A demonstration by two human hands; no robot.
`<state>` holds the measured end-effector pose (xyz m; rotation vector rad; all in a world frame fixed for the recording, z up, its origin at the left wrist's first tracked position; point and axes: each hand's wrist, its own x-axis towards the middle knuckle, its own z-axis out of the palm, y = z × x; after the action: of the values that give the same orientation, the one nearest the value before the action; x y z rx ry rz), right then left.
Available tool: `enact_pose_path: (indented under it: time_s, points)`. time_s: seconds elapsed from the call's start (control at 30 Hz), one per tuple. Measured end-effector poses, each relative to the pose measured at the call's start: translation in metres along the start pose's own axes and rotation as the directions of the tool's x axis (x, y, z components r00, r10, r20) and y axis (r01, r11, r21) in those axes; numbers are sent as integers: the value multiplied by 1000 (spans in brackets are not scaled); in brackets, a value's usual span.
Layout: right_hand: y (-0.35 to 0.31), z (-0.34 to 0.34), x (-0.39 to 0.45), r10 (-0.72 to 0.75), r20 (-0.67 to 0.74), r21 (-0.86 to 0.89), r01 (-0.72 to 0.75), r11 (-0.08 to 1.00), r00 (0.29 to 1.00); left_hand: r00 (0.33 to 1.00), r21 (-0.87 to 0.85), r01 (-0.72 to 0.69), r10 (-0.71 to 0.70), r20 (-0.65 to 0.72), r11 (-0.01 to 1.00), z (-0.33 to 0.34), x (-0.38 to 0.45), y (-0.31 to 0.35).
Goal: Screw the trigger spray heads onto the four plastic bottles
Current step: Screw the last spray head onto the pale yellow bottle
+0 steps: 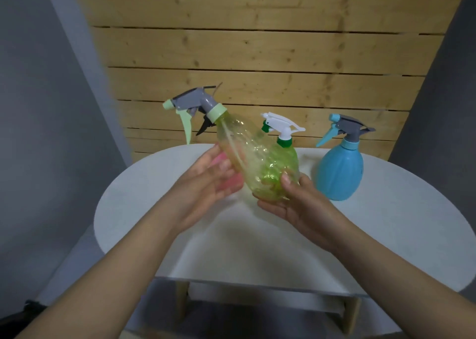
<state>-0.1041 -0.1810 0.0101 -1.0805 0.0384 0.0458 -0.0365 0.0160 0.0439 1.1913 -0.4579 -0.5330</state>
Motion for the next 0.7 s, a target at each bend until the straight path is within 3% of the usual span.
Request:
enact_pose_path:
  time_s: [0.2,0.4,0.7]
  points:
    - [26,38,12,-63,-60,-394,35,918,996,964,187,-43,89,-249,981,-4,-9,-2]
    - [33,54,25,-15,-3,-449,12,894,1000,880,369,20,159,-448,929,-58,-14,7]
    - [39,49,34,17,-77,-506,-54,861,997,827,482,197,120,-549,854,-126,19,-9]
